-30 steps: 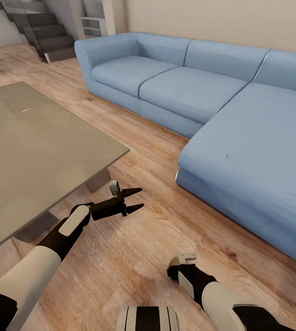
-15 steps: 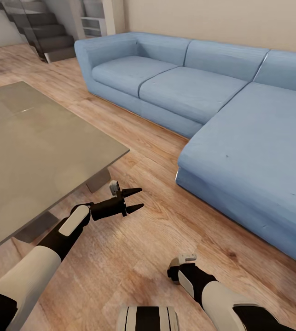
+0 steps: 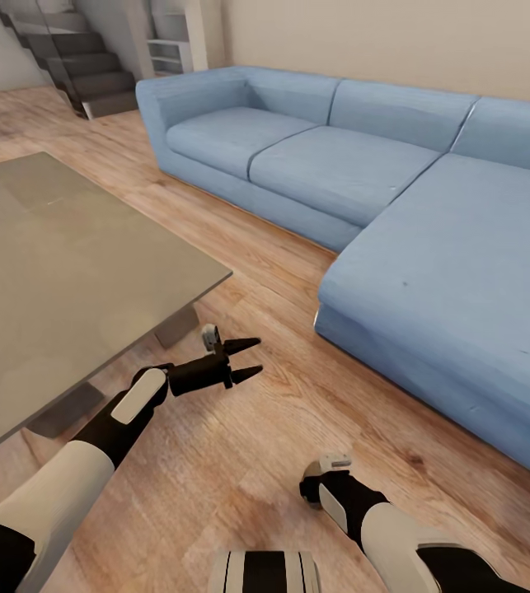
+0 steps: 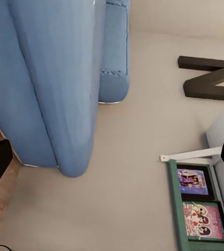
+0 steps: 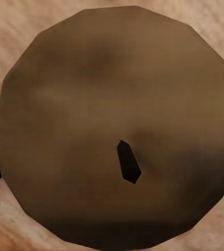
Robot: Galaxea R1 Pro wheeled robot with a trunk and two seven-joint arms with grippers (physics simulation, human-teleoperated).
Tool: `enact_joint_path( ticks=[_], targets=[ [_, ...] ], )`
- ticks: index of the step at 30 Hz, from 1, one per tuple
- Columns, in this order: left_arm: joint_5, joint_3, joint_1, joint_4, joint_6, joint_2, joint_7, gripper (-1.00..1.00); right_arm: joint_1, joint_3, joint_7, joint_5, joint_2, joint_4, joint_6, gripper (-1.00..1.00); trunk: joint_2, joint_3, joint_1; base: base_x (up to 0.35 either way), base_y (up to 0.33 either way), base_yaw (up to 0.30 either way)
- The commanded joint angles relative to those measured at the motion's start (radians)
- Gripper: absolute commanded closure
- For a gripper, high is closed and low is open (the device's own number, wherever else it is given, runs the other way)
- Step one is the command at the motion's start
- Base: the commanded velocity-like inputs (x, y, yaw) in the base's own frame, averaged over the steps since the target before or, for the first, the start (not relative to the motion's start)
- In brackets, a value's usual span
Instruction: Place each of the two pumpkins and all three candles from the living room inside a cabinet in the living room (use any cabinet), then make sure every cabinet is closed, and position the cauldron so it is next to a table in the living room.
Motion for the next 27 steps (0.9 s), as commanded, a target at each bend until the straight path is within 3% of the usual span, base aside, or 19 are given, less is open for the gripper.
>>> enact_joint_path(
  ticks=[1,8,14,20,26,27],
  targets=[
    [-0.001,0.0,0.0,0.0,0.0,-0.001,0.0,-1.0,0.0,-0.001,0.0,-0.001,0.0,0.0,0.0,1.0,0.0,0.004,0.0,0.0,0.0,0.0],
    [-0.002,-0.002,0.0,-0.003,0.0,-0.003,0.001,-1.0,0.0,-0.001,0.0,-0.001,0.0,0.002,0.0,1.0,0.002,0.031,-0.004,0.0,0.0,0.0],
    [-0.004,-0.034,0.0,-0.002,-0.002,-0.008,0.007,-1.0,0.0,-0.001,0.0,-0.002,0.0,0.002,0.001,1.0,0.003,0.054,-0.006,0.0,0.0,0.0],
    [-0.004,-0.038,0.0,-0.001,-0.021,-0.008,0.055,-1.0,-0.004,-0.001,0.0,-0.005,0.0,0.002,0.017,1.0,0.005,0.077,-0.009,0.0,0.0,0.0],
    [-0.004,-0.039,0.0,0.001,-0.041,-0.008,0.063,-1.0,-0.006,-0.004,0.0,-0.008,0.0,-0.061,0.234,1.0,0.006,0.101,-0.012,0.0,0.0,0.0],
    [-0.022,-0.04,0.0,0.0,-0.045,-0.007,0.086,-1.0,-0.006,-0.006,0.0,-0.01,0.0,-0.185,0.407,1.0,0.006,0.104,-0.012,0.0,0.0,0.0]
  ],
)
